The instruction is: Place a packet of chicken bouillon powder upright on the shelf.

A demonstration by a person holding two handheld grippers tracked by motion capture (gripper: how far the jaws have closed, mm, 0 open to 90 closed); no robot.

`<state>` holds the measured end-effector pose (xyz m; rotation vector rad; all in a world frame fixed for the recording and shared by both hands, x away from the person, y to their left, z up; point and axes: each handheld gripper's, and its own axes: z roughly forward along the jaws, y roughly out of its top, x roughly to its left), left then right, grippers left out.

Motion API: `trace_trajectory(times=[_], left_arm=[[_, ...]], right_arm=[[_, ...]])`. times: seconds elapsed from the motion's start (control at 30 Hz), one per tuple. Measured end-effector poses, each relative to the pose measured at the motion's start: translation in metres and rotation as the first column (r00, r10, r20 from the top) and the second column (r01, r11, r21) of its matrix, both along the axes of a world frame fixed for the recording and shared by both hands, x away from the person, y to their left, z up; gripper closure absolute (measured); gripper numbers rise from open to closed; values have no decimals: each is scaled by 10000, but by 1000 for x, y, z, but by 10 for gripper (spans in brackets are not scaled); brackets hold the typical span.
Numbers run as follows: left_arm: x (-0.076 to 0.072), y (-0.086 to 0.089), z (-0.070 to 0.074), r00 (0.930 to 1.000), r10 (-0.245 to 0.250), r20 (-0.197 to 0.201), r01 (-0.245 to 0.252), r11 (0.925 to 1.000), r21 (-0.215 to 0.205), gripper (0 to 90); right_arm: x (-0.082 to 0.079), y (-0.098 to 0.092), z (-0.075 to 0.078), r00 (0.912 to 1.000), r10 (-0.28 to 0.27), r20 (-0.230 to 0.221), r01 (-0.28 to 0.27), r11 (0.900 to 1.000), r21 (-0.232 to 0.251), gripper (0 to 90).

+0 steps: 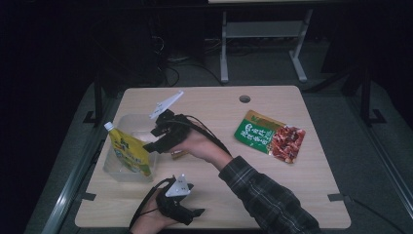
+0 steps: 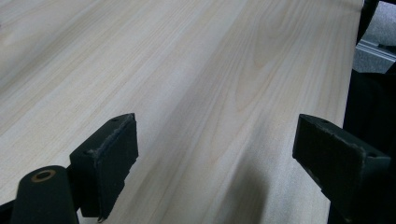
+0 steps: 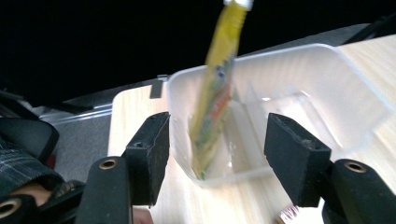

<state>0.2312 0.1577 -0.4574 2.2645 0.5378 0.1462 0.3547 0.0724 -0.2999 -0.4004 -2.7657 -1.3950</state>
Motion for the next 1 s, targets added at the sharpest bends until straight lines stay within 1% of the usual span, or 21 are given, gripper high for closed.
trace_trajectory(times=[0.07, 0.1, 0.13, 0.17, 0.2, 0.23, 0.27, 0.3, 0.37, 0.43, 0.5, 0.53, 0.63, 0.67, 0.7, 0.73, 0.77, 0.87, 0.93, 0.97, 1.0], left_arm=[[0, 0, 1, 10000, 21, -4, -21, 10000, 14, 135], [0, 0, 0, 10000, 90, -36, -90, 9999, -101, 135], [0, 0, 0, 9999, 138, -39, -138, 9999, -45, 135], [0, 0, 0, 9999, 138, -39, -138, 9999, -45, 135], [0, 0, 0, 9999, 138, -29, -138, 9999, -50, 135], [2, 2, 1, 9999, 61, 112, -62, 9999, 124, 135], [2, 2, 1, 9999, 61, 112, -62, 9999, 124, 135], [2, 2, 1, 9999, 101, 117, -103, 9999, 123, 135], [2, 2, 2, 9999, 158, 48, -159, 9998, 95, 135], [2, 3, 2, 9998, 167, 97, -169, 9998, 111, 135], [2, 4, 2, 9995, 308, -5, -308, 9995, -16, 135], [3, 5, 2, 9996, 272, 59, -272, 9996, 7, 135], [4, 7, 2, 9991, 417, 32, -417, 9991, -9, 135], [4, 8, 3, 9992, 400, 39, -400, 9992, 41, 135], [4, 8, 2, 9987, 506, -13, -506, 9987, -87, 135], [5, 9, 3, 9990, 445, 40, -445, 9990, 44, 135], [5, 9, 3, 9990, 445, 40, -445, 9990, 44, 135], [6, 11, 3, 9987, 476, 163, -477, 9988, 52, 135], [7, 12, 4, 9988, 474, 142, -475, 9988, 105, 135], [6, 12, 4, 9983, 571, 138, -570, 9984, -42, 135], [7, 13, 4, 9984, 536, 158, -537, 9986, 31, 135]], right_arm=[[1, -17, -1, 9990, -441, 97, 441, 9990, 0, 391], [1, -17, -1, 9990, -441, 97, 441, 9990, 0, 391], [2, -28, -4, 9974, -710, 91, 709, 9975, 29, 386], [2, -28, -4, 9974, -710, 91, 709, 9975, 29, 386], [3, -40, -8, 9950, -987, 124, 986, 9951, 74, 381], [4, -46, -10, 9940, -1074, 198, 1073, 9942, 59, 381], [4, -46, -10, 9940, -1074, 198, 1073, 9942, 59, 381], [3, -56, -15, 9911, -1320, 187, 1320, 9912, 33, 372], [3, -60, -17, 9898, -1408, 224, 1409, 9900, -28, 367], [2, -76, -24, 9846, -1721, 296, 1723, 9850, -60, 359], [1, -80, -26, 9834, -1797, 248, 1800, 9836, -95, 358], [-1, -89, -31, 9782, -2057, 297, 2064, 9781, -254, 357], [-3, -99, -38, 9766, -2130, 314, 2139, 9764, -295, 356], [-4, -104, -42, 9720, -2339, 233, 2346, 9716, -315, 349], [-6, -111, -48, 9687, -2475, 175, 2479, 9681, -372, 338], [-7, -115, -50, 9669, -2545, 166, 2549, 9662, -385, 336], [-8, -118, -54, 9648, -2614, 289, 2625, 9639, -441, 333], [-11, -126, -62, 9628, -2689, 271, 2700, 9613, -539, 327], [-14, -135, -71, 9611, -2754, 198, 2761, 9592, -609, 321], [-16, -140, -75, 9602, -2785, 190, 2792, 9581, -633, 317], [-19, -145, -80, 9591, -2822, 217, 2830, 9564, -715, 313]])
